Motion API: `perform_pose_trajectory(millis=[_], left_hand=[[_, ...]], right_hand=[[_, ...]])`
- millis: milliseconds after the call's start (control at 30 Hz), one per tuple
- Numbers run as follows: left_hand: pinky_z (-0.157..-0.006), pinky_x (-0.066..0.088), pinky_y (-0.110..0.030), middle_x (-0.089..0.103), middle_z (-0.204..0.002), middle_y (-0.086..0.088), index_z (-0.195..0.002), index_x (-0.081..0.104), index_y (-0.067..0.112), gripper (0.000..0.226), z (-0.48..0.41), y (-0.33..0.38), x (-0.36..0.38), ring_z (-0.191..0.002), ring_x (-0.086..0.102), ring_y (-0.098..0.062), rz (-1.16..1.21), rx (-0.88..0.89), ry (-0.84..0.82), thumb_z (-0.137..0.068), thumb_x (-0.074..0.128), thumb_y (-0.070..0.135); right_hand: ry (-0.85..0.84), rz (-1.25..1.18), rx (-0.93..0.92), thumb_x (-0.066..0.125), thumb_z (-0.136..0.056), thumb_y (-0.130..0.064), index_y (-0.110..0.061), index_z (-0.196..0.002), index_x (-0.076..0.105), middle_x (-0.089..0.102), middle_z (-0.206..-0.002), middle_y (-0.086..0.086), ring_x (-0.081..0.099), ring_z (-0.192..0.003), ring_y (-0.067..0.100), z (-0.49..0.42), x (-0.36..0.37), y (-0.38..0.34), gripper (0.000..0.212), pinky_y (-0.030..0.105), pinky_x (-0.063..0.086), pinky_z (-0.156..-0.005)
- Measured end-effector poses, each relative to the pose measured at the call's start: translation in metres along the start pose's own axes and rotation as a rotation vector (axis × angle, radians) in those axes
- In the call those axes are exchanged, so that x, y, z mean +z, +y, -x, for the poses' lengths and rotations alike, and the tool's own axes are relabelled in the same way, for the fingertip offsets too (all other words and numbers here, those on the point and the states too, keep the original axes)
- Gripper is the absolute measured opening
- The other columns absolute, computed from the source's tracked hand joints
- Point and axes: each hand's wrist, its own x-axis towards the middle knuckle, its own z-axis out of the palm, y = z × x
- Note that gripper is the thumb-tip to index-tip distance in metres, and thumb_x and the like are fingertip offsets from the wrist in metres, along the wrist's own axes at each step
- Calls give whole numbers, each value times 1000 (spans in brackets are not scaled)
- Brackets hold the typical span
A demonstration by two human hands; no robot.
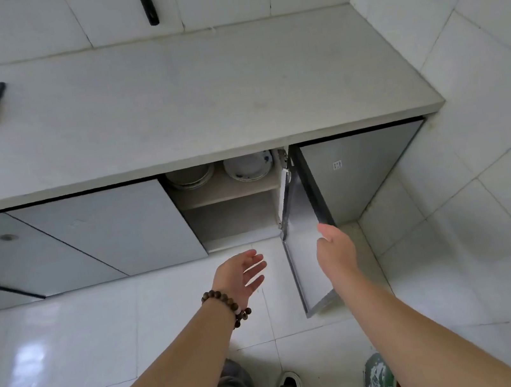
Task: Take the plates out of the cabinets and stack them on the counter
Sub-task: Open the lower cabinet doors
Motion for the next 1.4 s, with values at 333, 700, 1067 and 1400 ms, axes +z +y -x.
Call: perform_pose_trajectory(millis=[333, 700, 1067, 1400], left_hand=[[-80, 50, -38, 67, -115, -13, -114, 60, 2, 29, -20, 74, -83, -104, 64, -25, 315, 80, 106, -94, 39, 7], [-87, 49, -37, 67, -114, -10, -117, 59, 3, 32, -97, 178, -151, -104, 64, -21, 330, 67, 72, -94, 38, 6], [-96, 47, -40, 53, -137, -10, -138, 41, 6, 42, -172, 253, -136, -124, 52, -24, 459, -30, -13, -97, 38, 3], [-105, 43, -40, 61, -109, -13, -90, 55, 2, 22, -184, 260, -124, -122, 55, -25, 458, -26, -21, -90, 35, -8]], right_hand=[[-273, -11, 13, 48, -92, -20, -17, -110, 65, 64, -114, 5, 60, -102, 22, -17, 105, -49, 25, 35, 47, -85], [-326, -50, 50, 53, -89, -10, -16, -117, 64, 65, -117, 3, 58, -110, 18, -56, 239, -125, 30, 32, 45, -97], [-264, -97, 128, 53, -88, -12, -25, -102, 66, 67, -107, -1, 60, -109, 21, -83, 278, -151, 23, 40, 45, -102], [-316, -98, 141, 50, -89, -5, -24, -95, 67, 70, -92, -2, 65, -99, 21, -95, 286, -163, 26, 36, 51, -94]])
